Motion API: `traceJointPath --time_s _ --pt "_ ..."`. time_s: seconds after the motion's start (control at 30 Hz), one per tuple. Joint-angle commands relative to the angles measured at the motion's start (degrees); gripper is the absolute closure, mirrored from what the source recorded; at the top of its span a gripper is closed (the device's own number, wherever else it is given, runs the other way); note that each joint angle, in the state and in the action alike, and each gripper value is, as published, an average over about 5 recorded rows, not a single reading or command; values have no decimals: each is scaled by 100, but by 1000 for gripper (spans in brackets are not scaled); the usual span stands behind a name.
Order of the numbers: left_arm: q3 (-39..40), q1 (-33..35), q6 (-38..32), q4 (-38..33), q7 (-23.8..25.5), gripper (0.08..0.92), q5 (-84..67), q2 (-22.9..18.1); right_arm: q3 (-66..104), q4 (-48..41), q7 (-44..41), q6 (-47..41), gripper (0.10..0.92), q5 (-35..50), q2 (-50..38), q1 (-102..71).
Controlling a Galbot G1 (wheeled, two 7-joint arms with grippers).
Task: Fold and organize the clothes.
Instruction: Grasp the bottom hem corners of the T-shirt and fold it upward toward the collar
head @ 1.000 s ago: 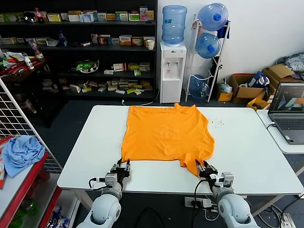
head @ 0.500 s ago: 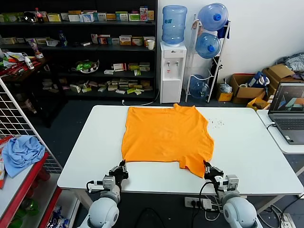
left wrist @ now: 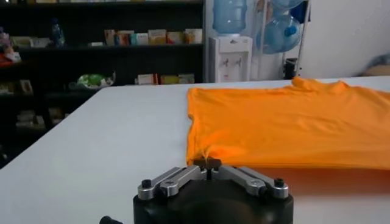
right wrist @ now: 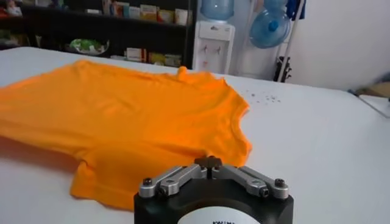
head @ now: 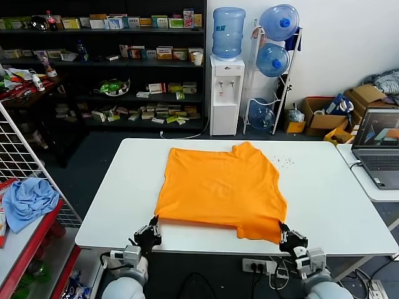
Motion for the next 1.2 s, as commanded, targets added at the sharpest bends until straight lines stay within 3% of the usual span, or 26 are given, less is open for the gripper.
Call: traceJointPath --time_s 0.03,0.23,0.53,0.97,1.2 --pt "-29 897 -274 -686 19 907 516 239 100 703 80 85 901 -389 -72 -715" --pt "-23 236 -501 -289 125 907 1161 -40 -4 141 -8 539 901 -397 -203 11" --pt "184 -981 -706 1053 195 907 1324 -196 -396 -1535 -132 1142 901 -379 -274 1714" --pt "723 -2253 -685 2128 240 907 1177 -36 -1075 -2858 -74 800 901 106 -374 3232" --pt "942 -2563 -748 2378 325 907 1092 -46 -1351 -3255 -69 572 893 293 -265 3650"
